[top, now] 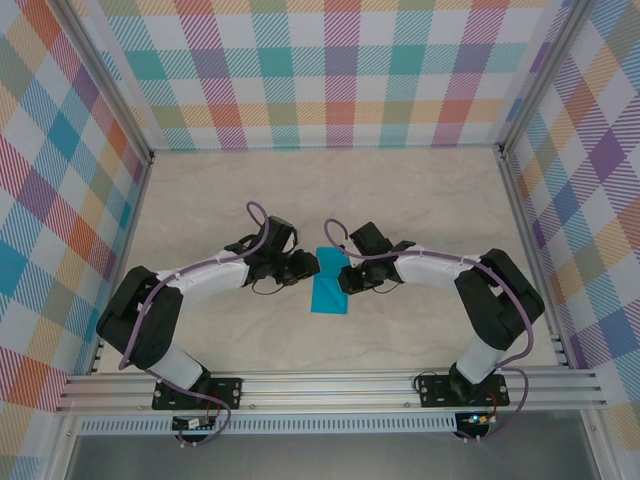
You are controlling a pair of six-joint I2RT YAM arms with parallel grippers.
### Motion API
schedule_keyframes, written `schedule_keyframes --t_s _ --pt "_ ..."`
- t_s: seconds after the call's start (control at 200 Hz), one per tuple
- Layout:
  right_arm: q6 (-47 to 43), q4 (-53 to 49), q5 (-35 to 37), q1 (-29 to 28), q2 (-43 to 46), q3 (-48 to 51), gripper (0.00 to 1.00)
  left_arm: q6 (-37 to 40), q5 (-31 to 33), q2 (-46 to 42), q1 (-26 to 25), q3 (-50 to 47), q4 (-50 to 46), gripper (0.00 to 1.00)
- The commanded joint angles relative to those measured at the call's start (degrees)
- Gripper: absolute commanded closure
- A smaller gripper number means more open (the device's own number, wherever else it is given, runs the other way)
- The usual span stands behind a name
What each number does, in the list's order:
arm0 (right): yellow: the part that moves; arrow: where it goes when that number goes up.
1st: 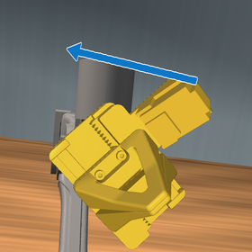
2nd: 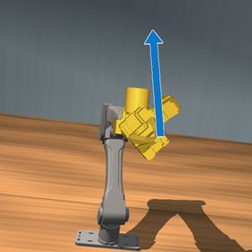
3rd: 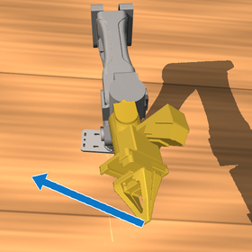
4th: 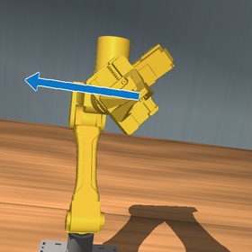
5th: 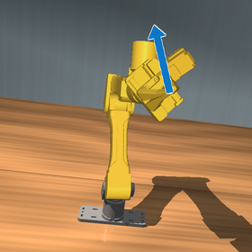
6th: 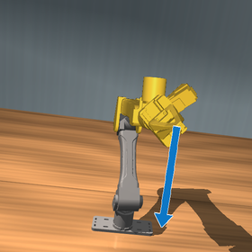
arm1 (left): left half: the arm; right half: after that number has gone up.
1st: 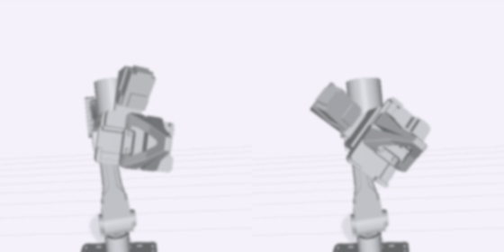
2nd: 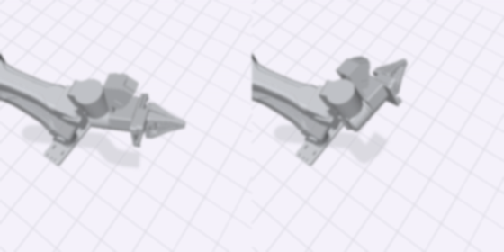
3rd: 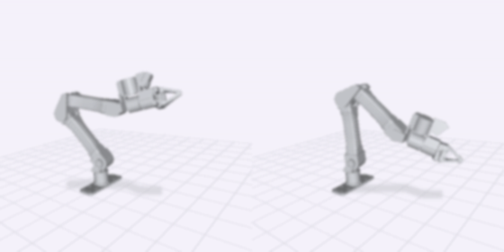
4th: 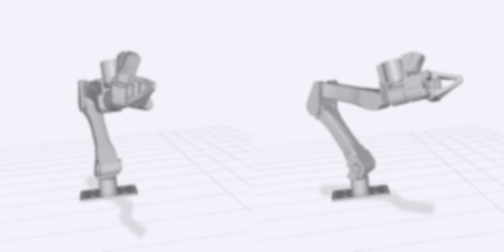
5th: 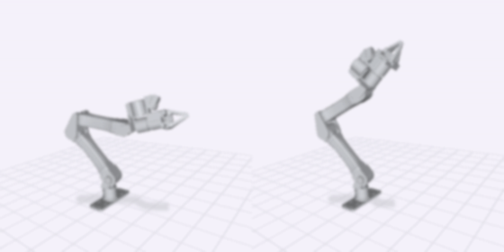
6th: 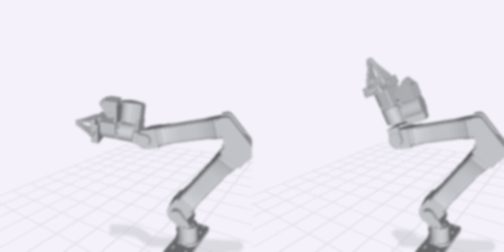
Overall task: Fold a paper plane with a square sheet of paper (pick it up from the middle)
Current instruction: Fold the triangle a second time at the center of the table.
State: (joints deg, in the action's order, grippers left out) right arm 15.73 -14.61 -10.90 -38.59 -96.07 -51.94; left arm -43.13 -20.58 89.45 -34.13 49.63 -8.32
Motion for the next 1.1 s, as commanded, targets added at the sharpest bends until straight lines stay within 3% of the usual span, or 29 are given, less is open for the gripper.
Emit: schedule_keyframes --t_s 0.0,0.375,1.095 --pt "-1.2 -0.2 0.5 0.5 -1.1 -1.6 0.87 -1.2 -1.4 1.1 -1.3 -1.0 2.4 0.69" --pt "-0.6 0.8 0.7 1.1 -1.9 -1.3 0.87 -3.0 -1.4 2.2 -1.9 -1.8 5.1 0.61" --pt "3.1 2.8 1.4 1.1 0.8 2.1 0.87 -4.0 -1.5 3.0 -1.9 -1.4 5.2 0.67"
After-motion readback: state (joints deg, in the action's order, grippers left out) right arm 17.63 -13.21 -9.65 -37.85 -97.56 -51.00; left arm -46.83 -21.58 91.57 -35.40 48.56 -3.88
